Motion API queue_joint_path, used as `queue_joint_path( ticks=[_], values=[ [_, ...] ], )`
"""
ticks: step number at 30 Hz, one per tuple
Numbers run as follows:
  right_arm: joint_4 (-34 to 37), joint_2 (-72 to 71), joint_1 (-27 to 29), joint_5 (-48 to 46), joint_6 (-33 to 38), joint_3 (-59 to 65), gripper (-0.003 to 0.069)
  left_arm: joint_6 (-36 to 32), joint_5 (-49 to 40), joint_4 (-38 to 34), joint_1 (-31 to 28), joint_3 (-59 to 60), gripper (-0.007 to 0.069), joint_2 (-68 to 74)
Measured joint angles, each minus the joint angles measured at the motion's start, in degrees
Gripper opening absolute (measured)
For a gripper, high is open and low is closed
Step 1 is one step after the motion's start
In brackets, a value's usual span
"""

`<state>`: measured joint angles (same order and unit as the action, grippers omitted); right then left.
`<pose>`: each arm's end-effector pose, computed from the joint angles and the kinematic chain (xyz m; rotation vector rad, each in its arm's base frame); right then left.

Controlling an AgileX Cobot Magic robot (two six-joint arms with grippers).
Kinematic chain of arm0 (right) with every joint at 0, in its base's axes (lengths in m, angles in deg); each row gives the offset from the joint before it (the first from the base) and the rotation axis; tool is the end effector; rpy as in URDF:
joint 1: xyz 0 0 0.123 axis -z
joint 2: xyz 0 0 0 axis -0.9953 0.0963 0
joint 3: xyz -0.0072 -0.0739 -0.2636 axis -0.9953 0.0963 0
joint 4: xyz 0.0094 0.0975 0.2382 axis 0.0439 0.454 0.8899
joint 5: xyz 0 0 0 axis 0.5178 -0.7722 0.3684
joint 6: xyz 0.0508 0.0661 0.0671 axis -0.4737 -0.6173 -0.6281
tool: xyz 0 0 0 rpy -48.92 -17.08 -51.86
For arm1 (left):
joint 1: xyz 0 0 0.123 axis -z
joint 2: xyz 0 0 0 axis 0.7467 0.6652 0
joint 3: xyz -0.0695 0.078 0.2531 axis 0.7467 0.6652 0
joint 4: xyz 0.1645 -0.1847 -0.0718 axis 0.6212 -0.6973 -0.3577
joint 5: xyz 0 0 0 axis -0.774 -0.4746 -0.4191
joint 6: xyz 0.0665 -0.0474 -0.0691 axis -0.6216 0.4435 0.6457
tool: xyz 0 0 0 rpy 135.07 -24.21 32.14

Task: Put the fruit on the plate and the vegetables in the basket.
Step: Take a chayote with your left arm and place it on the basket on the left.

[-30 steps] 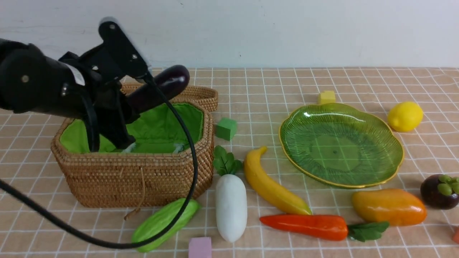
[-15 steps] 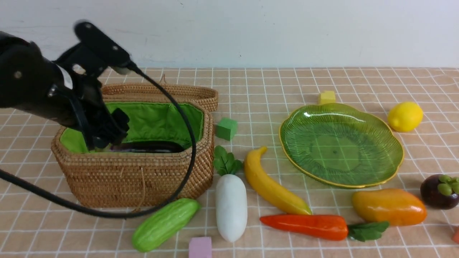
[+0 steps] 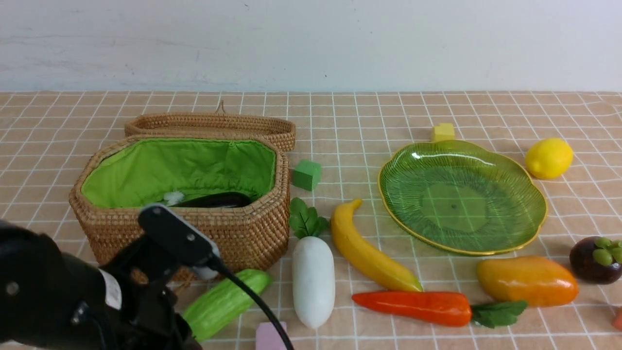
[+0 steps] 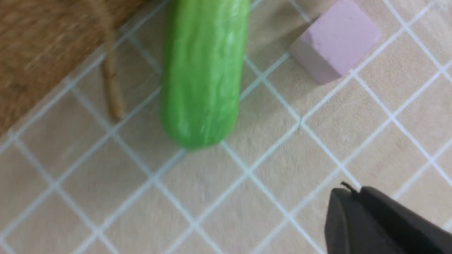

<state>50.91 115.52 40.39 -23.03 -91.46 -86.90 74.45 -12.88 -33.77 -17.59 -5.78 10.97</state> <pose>0.0712 0.0629 0.4300 -0.6117 1.8493 0.5444 0.2000 -0.1277 0.2042 0.9206 2.4831 -0.2220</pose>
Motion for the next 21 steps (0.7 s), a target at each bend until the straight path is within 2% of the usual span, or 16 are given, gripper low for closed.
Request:
queue_joint_path(
  ticks=[2, 3, 4, 5, 9, 11, 14, 19, 20, 21],
  values=[
    [-0.07, 0.0, 0.0, 0.26, -0.05, 0.49, 0.0119, 1.99, 4.33, 1.96, 0.24, 0.22, 0.017, 1.4],
    [-0.07, 0.0, 0.0, 0.23, -0.05, 0.48, 0.0119, 2.28, 4.83, 2.18, 0.24, 0.21, 0.0183, 1.56],
    [-0.13, 0.0, 0.0, 0.28, -0.05, 0.63, 0.012, 3.81, 7.29, 3.44, 0.32, 0.21, 0.0246, 2.44],
    [-0.13, 0.0, 0.0, 0.31, -0.05, 0.74, 0.0121, 6.11, 10.82, 5.7, 0.32, 0.21, 0.0348, 3.94],
    [0.2, 0.0, 0.0, 0.47, -0.05, 0.85, 0.0123, 10.24, 16.78, 11.68, 0.39, 0.21, 0.0525, 10.68],
    [0.71, 0.0, 0.0, 0.47, -0.05, 0.85, 0.0123, 10.96, 19.34, 14.71, 0.39, 0.21, 0.0553, 13.95],
    [1.29, 0.0, 0.0, 0.47, -0.05, 0.85, 0.0125, 11.3, 23.55, 19.55, 0.42, 0.02, 0.0554, 17.52],
    [2.46, 0.0, 0.0, 0.39, -0.05, 0.91, 0.0127, 11.43, 24.87, 21.2, 0.5, 0.02, 0.051, 22.05],
    [2.54, 0.0, 0.0, 0.28, -0.05, 0.91, 0.0128, 11.67, 25.27, 21.18, 0.5, -0.06, 0.047, 22.54],
    [2.54, 0.0, 0.0, 0.28, -0.05, 0.91, 0.0128, 11.73, 25.27, 21.18, 0.5, -0.06, 0.0465, 22.55]
  ],
)
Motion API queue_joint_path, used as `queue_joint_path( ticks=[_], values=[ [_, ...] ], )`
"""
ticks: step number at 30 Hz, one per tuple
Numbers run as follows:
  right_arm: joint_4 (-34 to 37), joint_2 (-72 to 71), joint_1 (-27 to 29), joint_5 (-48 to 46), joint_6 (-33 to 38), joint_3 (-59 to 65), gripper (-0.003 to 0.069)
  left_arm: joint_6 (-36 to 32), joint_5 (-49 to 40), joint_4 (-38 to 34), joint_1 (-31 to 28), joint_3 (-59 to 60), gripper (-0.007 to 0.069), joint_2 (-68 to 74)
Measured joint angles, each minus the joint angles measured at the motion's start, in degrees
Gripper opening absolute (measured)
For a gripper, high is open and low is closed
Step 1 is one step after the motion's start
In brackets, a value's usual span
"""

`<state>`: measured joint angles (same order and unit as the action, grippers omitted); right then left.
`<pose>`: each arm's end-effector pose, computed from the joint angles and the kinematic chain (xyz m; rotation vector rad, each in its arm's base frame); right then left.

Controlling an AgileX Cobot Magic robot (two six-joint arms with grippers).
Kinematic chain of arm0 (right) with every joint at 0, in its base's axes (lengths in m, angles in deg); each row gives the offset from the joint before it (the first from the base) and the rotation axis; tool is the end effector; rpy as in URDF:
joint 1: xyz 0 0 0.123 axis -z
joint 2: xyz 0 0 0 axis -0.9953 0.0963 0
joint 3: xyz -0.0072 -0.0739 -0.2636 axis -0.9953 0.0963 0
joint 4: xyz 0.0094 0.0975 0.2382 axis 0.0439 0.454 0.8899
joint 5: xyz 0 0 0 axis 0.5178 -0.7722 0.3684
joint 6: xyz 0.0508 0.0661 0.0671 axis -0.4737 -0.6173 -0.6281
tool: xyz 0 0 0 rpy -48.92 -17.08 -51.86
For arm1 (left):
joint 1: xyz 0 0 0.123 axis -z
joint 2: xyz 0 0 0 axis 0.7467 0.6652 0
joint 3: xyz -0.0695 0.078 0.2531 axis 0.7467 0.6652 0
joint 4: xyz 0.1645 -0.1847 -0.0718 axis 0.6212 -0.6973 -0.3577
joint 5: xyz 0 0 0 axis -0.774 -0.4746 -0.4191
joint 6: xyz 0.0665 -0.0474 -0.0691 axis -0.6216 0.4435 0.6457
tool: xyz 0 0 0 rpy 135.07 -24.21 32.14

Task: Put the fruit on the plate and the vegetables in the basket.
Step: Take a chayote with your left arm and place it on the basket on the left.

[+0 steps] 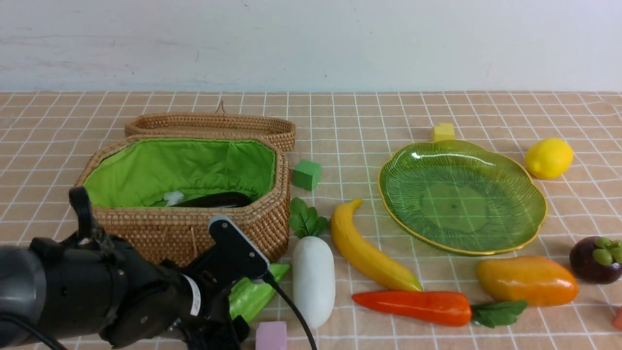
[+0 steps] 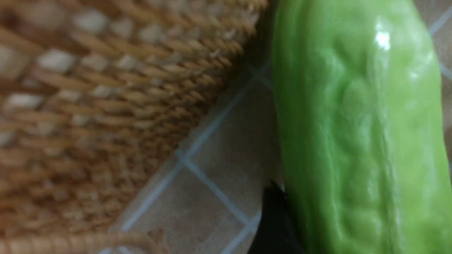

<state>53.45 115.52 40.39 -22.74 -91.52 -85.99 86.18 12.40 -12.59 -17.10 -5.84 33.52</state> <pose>0.0702 0.0672 0.4256 -0.6160 1.8684 0.5917 0.2544 -0.1490 0.1225 1.0390 2.3655 -0.0392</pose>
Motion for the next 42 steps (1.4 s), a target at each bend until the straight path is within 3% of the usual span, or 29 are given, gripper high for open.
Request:
queue_joint_path(
  ticks=[1, 7, 18, 23, 30, 32, 36, 42],
  values=[
    [0.41, 0.0, 0.0, 0.0, 0.0, 0.0, 0.013, 0.06, 0.08, -0.29, 0.0, 0.0, 0.0437, 0.0],
    [0.41, 0.0, 0.0, 0.0, 0.0, 0.0, 0.0134, 0.43, -2.03, -1.1, 0.0, 0.0, 0.0437, -1.52],
    [-0.77, 0.0, 0.0, 3.15, 0.0, 0.0, 0.0139, -3.42, -23.21, -2.79, 0.0, -5.38, 0.0437, -27.31],
    [-1.91, 0.0, 0.0, 7.06, 0.0, 0.04, 0.014, -6.99, -18.97, 2.46, -3.17, -12.91, 0.0437, -31.07],
    [-1.98, 0.0, 0.0, 8.45, 0.0, 0.04, 0.014, -7.3, -14.78, 6.27, -12.6, -19.47, 0.0437, -16.89],
    [-1.91, 0.0, 0.0, 8.45, 0.0, 0.04, 0.014, -7.08, -14.67, 6.34, -14.02, -20.63, 0.0463, -12.37],
    [-1.33, 0.97, 0.0, 7.97, 0.0, 0.04, 0.014, -3.79, -13.82, 7.59, -14.63, -22.41, 0.0641, -7.68],
    [-1.16, 5.83, 0.0, 2.73, -1.62, -1.86, 0.014, 1.37, -15.22, 6.41, -14.63, -22.59, 0.0656, -11.03]
  ],
)
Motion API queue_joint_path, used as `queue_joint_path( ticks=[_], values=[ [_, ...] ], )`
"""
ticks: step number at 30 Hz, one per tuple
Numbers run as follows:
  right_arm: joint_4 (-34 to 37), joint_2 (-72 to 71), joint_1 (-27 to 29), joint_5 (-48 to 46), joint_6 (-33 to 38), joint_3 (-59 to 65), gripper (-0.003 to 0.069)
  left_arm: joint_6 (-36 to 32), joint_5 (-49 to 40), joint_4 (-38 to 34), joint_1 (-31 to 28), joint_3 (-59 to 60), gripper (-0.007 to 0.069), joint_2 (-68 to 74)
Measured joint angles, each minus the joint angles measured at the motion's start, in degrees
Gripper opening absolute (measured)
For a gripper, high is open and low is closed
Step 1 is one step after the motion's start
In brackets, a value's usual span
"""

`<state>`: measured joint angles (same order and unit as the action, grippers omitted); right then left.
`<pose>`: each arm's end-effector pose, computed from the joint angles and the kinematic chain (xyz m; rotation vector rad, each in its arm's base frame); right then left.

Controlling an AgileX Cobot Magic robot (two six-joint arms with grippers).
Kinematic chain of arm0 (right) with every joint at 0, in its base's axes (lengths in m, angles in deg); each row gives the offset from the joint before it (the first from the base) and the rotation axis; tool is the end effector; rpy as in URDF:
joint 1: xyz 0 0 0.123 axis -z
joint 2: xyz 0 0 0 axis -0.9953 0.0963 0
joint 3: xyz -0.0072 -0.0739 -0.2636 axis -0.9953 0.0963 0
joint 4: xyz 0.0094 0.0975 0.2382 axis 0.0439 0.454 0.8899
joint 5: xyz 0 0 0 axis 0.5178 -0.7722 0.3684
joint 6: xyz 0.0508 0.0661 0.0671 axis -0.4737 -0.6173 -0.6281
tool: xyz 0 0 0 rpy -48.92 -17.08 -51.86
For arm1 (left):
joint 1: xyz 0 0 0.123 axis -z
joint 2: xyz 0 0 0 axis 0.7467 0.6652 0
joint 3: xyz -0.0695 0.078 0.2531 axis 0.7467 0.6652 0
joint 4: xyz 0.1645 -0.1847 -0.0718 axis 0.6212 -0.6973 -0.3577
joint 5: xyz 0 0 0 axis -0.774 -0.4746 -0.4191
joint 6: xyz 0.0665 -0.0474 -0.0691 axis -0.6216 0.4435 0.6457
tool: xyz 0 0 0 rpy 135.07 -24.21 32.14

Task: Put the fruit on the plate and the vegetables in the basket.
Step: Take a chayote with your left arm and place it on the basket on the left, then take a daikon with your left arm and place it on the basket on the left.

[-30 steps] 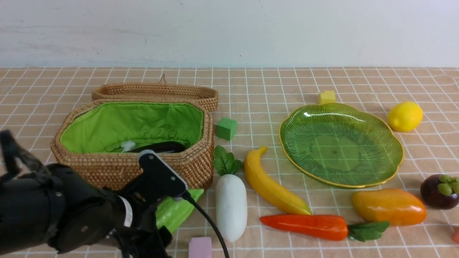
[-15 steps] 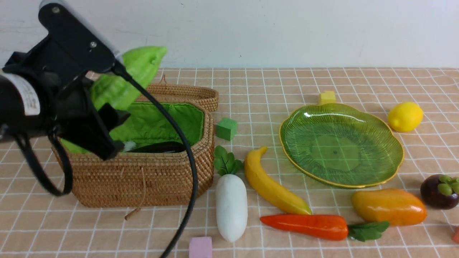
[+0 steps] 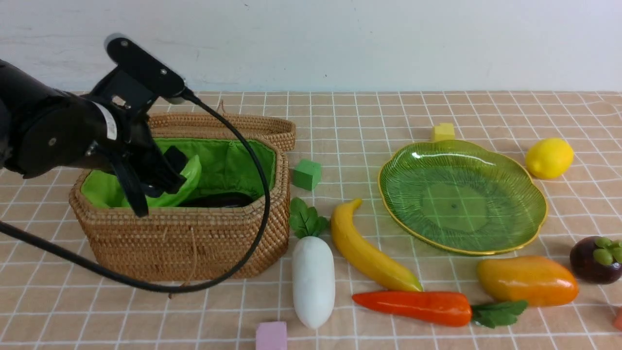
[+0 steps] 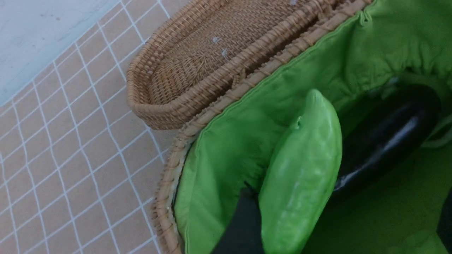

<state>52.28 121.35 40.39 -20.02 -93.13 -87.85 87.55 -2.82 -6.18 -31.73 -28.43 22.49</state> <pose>0.0922 0.0863 0.4291 -0.5984 1.8958 0.5793 0.3269 -0.0808 0.2850 0.6339 2.1514 0.2020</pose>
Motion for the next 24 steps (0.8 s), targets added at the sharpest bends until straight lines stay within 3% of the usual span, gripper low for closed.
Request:
queue_joint_path(
  ticks=[5, 7, 8, 11, 13, 17, 19, 21, 24],
  values=[
    [-1.01, 3.45, 0.0, -3.34, -0.15, -2.07, 0.0141, 7.85, -5.09, -10.26, 0.0, -0.18, 0.0555, -7.86],
    [-1.01, 3.71, 0.0, -3.56, -0.19, -2.07, 0.0142, 9.52, -8.03, -16.97, 0.78, -0.22, 0.0431, -11.21],
    [-1.01, 3.76, 0.0, -3.82, -0.19, -2.07, 0.0143, 9.62, -12.07, -21.01, 2.33, -0.3, 0.03, -13.18],
    [-1.01, 3.7, 0.0, -4.81, -0.35, -2.07, 0.0145, 9.32, -20.26, -25.29, 9.07, -0.3, 0.0053, -14.5],
    [-1.06, 3.64, 0.0, -5.78, -0.35, -2.07, 0.0146, 9.38, -23.36, -25.95, 14.88, -0.3, -0.0011, -13.38],
    [-0.96, 3.64, 0.0, -7.89, -0.37, -2.07, 0.0148, 11.6, -23.34, -24.7, 28.47, -1.17, -0.0013, -5.51],
    [-0.78, 3.64, 0.0, -8.9, -0.37, -2.07, 0.0148, 13.98, -22.99, -22.72, 32.07, -3.06, 0.0001, -0.41],
    [-0.65, 3.51, 0.0, -9.4, -0.37, -2.07, 0.015, 16.79, -23.16, -21.25, 33.27, -5.01, 0.0029, 3.75],
    [-0.65, 2.38, 0.0, -11.36, -0.37, -2.07, 0.0151, 23.62, -25.58, -18.45, 33.94, -12.71, 0.0155, 12.84]
  ],
)
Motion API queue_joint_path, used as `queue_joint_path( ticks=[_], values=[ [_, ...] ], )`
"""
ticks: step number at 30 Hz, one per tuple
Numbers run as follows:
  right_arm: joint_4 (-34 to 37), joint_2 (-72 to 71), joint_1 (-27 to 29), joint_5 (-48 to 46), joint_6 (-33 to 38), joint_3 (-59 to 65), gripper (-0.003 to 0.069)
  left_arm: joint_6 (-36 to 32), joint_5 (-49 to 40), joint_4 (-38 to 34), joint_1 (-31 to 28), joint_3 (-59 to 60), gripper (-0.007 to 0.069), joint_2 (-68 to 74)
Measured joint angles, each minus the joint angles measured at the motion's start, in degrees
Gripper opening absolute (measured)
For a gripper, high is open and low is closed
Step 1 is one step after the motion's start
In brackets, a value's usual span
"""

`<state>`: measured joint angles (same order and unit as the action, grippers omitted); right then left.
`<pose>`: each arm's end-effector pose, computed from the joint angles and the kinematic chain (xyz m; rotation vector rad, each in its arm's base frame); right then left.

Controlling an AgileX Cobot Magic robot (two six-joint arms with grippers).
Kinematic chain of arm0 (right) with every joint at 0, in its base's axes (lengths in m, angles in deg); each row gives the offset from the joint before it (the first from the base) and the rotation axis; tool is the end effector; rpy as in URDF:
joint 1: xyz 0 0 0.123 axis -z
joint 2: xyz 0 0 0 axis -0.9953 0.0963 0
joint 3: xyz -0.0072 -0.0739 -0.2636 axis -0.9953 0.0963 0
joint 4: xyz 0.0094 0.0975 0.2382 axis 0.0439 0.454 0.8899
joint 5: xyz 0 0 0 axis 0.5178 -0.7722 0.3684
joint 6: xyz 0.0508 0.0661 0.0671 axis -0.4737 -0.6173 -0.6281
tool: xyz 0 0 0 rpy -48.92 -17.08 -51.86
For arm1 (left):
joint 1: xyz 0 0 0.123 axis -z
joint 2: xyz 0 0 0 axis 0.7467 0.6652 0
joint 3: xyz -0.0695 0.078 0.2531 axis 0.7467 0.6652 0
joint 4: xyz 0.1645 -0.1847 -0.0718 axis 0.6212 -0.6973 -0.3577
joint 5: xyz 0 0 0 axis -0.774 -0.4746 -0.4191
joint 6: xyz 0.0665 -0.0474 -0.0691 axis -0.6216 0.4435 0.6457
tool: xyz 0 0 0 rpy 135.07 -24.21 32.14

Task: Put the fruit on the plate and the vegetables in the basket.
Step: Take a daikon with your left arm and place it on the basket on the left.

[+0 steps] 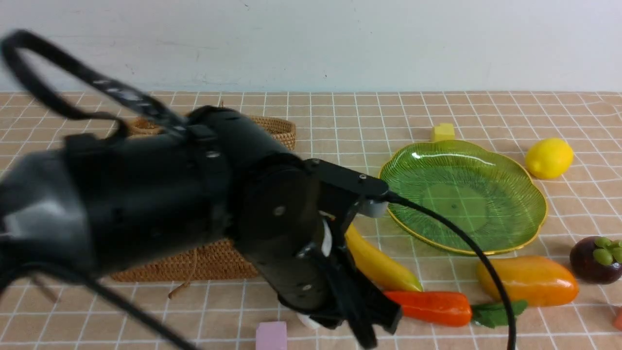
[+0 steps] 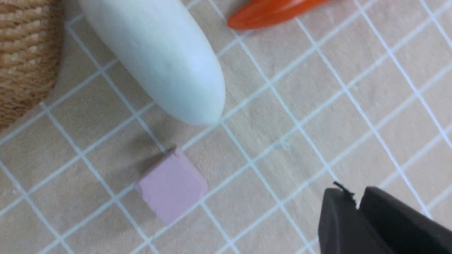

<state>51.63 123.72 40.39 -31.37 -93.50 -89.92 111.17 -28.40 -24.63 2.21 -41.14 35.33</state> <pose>0.0927 0.0847 0.4162 -0.6483 2.0893 0.4930 0.2302 -0.2748 0.2461 0.7033 2.6721 -0.3160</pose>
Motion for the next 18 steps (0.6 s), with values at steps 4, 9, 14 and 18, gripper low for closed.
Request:
queue_joint_path(
  ticks=[4, 9, 14, 18],
  values=[
    [-0.21, -3.24, 0.0, -2.38, 0.0, 0.0, 0.0155, 8.99, -7.13, 3.77, 0.02, -10.33, 0.0387, 10.06],
    [-1.42, -7.63, 0.0, -3.14, 0.0, -0.04, 0.016, 17.26, -11.56, 9.75, 0.06, -17.64, 0.057, 17.68],
    [-1.89, -9.75, 0.0, -4.03, 0.05, -0.37, 0.0161, 20.52, -11.48, 15.34, 0.06, -19.15, 0.0606, 21.81],
    [-1.89, -9.99, 0.0, -5.18, 1.5, -0.43, 0.0161, 21.94, -11.48, 17.59, 0.06, -19.32, 0.059, 23.79]
  ],
)
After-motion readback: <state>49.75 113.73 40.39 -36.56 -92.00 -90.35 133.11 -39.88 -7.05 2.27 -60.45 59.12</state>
